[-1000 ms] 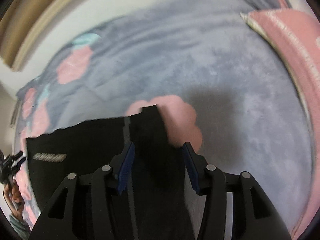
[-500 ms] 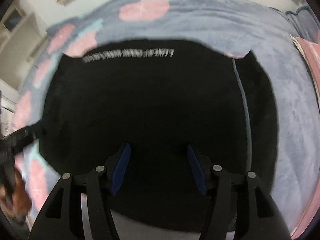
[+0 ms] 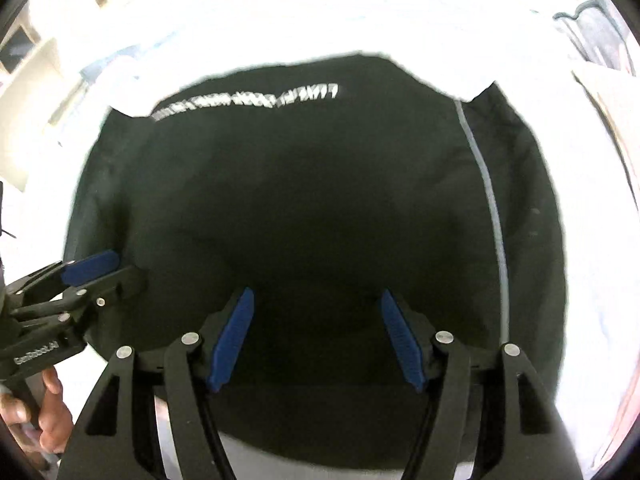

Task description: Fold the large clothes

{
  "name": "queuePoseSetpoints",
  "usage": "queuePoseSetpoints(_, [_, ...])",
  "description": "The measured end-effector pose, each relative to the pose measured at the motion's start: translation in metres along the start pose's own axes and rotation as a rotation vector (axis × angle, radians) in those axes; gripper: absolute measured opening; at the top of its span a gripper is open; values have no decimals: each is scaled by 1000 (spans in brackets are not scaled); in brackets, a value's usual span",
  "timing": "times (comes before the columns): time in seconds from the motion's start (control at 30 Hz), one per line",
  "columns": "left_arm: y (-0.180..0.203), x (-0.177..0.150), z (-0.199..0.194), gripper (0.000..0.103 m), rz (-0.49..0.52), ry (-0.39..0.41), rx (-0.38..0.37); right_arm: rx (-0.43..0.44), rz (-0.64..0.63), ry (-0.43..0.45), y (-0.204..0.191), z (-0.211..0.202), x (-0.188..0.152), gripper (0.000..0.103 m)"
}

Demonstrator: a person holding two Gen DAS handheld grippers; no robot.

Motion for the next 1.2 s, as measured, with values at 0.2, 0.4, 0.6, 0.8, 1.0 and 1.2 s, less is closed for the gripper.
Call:
queuePoseSetpoints(0.2, [-7, -27, 9, 61, -36, -50, 31, -165, -45, -37, 27, 18, -31, 68])
queuePoseSetpoints(0.4, [-19, -34, 33, 67, -125, -76, 14, -196, -94, -20, 21, 38, -36, 70])
queuePoseSetpoints(0.6, [-4, -30, 34, 71, -98, -67, 23, -181, -110, 3, 21, 41, -38, 71])
queuePoseSetpoints(0.8, [-16, -17, 8, 71, -207, -67, -110, -96, -49, -31, 22, 18, -21, 71])
queuePoseSetpoints(1.0, [-33, 38, -32, 71, -152, 63, -96, -21, 16, 83, 21, -20, 39, 72])
queuePoseSetpoints(1.2, [-69, 71, 5, 71, -157, 13, 22, 14, 50, 26, 20, 17, 83, 72])
Point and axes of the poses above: each gripper's, at about its wrist camera, not at the fingertips, and z roughly the way its jaws point, y to its right, x to its top, the point moved 7 cm from there along z, roughly the way its jaws point, and after that the axes turned 13 degrees about z, right-handed, at the moved point
